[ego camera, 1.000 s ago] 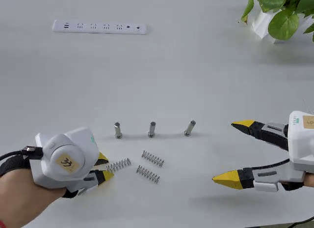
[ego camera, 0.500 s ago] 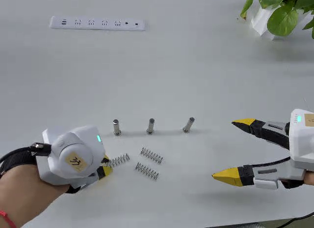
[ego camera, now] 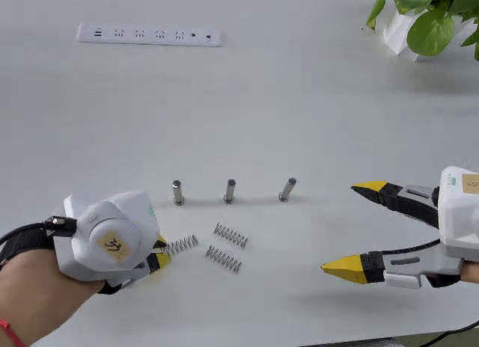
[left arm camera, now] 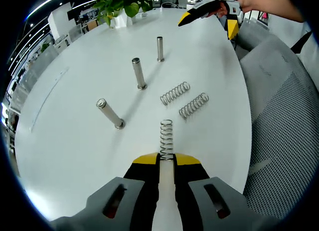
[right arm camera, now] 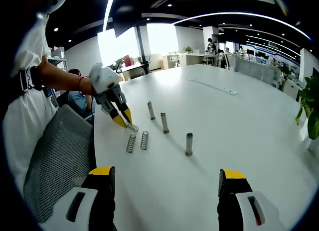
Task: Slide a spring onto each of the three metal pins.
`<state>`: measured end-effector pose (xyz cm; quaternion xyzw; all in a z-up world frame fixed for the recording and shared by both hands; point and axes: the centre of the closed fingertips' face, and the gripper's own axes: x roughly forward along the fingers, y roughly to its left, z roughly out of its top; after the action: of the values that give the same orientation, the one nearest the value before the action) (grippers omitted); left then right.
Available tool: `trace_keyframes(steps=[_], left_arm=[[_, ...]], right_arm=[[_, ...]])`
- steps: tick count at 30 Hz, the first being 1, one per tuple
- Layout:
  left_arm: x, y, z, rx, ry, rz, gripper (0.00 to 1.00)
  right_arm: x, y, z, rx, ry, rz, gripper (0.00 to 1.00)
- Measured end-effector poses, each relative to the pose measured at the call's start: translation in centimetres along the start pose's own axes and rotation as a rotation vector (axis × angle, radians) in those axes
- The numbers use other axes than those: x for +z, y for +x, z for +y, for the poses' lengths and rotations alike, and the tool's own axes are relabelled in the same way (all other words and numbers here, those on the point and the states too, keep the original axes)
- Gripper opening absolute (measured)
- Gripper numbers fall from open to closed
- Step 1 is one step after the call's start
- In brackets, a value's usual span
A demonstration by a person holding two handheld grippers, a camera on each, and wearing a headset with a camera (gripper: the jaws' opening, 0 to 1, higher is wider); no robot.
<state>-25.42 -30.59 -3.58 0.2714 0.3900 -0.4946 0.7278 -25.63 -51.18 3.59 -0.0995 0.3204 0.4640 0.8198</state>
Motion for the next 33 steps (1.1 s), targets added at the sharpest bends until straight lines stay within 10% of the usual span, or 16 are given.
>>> trace_keyframes(steps=[15, 33], left_arm=[[0.2, -1.4, -0.3, 0.000, -0.054, -0.061, 0.07], [5.1, -5.6, 0.0, 0.024, -0.135, -0.311, 0.07]], right_arm=[[1.0, 0.0, 0.3, 0.011, -0.011, -0.006, 0.83], [6.9, 0.5, 3.1, 0.081, -0.047, -0.081, 0.67]])
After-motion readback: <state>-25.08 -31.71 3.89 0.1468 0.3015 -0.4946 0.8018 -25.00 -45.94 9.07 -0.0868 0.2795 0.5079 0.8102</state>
